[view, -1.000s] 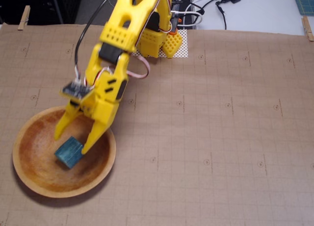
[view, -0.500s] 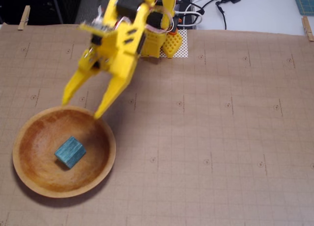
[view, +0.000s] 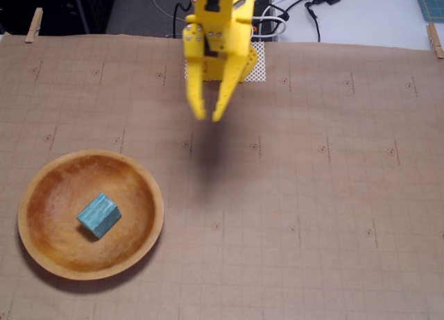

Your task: Grasp a blue block and put it in the bowl.

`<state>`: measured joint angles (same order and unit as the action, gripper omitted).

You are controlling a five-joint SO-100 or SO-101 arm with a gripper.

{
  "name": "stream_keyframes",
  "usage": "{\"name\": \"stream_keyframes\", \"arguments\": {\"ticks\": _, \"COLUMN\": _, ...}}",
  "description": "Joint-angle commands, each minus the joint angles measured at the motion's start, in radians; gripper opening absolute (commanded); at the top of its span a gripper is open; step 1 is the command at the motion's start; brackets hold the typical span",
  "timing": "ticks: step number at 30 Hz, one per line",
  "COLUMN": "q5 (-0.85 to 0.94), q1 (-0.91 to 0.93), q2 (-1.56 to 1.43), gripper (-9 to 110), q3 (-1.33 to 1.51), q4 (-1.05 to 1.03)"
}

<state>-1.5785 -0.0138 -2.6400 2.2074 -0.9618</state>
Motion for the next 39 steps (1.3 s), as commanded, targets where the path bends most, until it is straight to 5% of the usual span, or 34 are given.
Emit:
{"name": "stream_keyframes", "arguments": {"ticks": 1, "q5": 0.008, "q1": -0.037, "q2": -0.164, "gripper": -2, "q3": 0.054, "q4": -0.048}}
{"name": "stream_keyframes", "arguments": {"ticks": 14, "q5": 0.009, "q1": -0.049, "q2": -0.545, "gripper": -2, "q3": 0.385, "q4": -0.175}}
{"name": "stream_keyframes", "arguments": {"ticks": 39, "q5": 0.006, "q1": -0.038, "q2": -0.801, "gripper": -2, "q3": 0.882, "q4": -0.166}}
